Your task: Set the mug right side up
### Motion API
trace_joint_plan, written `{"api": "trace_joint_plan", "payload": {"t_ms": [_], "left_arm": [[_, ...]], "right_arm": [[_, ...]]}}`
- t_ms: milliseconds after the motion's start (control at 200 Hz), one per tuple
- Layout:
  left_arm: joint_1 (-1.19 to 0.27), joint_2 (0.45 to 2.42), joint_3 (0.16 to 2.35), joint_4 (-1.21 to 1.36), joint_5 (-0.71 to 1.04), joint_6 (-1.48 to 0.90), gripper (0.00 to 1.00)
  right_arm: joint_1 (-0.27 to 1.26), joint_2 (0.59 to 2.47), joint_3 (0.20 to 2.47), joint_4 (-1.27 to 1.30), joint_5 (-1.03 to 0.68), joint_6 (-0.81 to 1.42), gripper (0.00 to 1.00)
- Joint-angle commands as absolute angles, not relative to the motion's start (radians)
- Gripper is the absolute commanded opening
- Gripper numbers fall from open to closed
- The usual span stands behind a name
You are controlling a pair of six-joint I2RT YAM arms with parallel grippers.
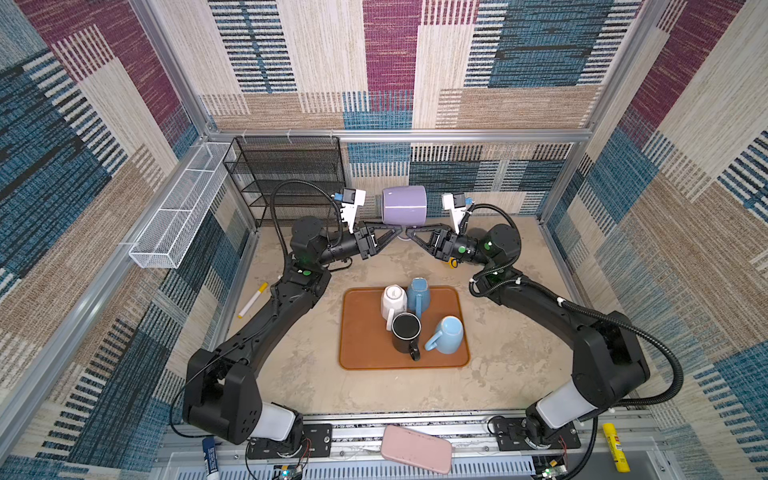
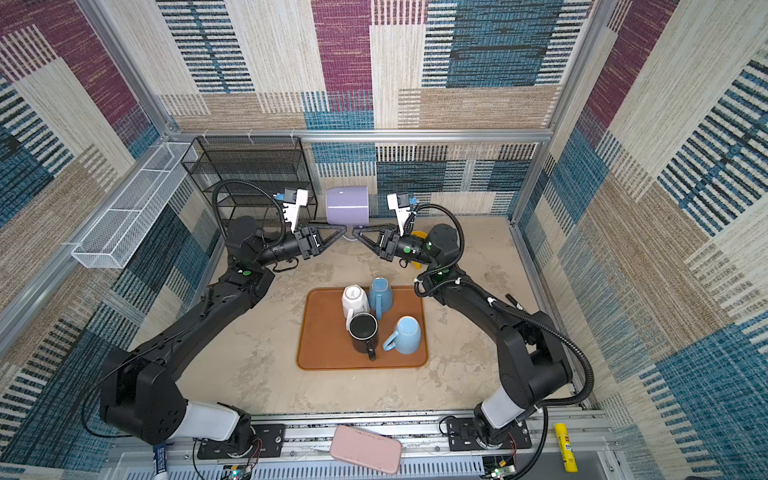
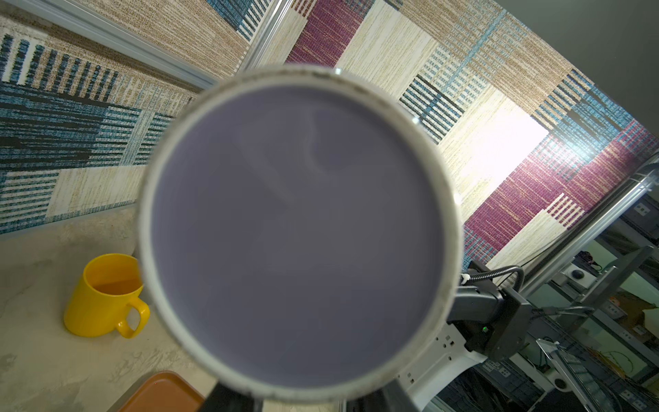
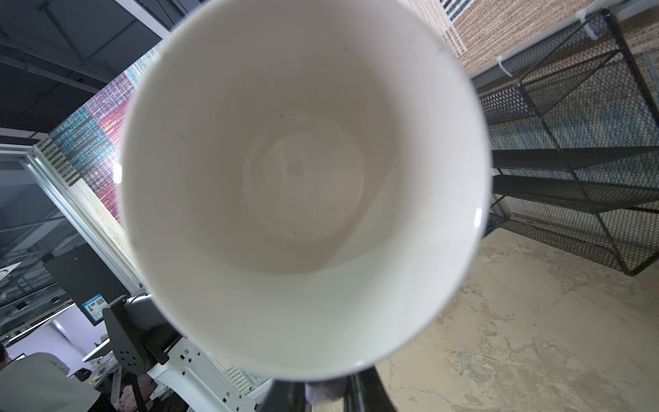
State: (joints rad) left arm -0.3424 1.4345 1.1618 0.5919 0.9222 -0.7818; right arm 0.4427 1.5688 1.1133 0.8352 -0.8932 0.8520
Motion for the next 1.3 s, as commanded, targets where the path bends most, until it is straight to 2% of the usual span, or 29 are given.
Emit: {"api": "trace_joint_plan", "payload": {"t_ms": [0, 571, 1297], "left_arm": [[-0.335, 1.42, 1.16, 0.605, 0.897, -0.741, 0.37], [-0.327, 1.32, 1.164, 0.232, 0.802, -0.532, 0.35], [-0.323, 1.293, 1.174, 0.128, 0.77, -0.479, 0.35]], "right_arm": [[0.445, 1.552, 1.112, 0.79, -0.906, 0.797, 0.0], [0.442, 1.519, 1.187, 0.436, -0.768, 0.591, 0.0], [0.442, 1.696, 1.438, -0.102, -0.42, 0.402, 0.0]]}}
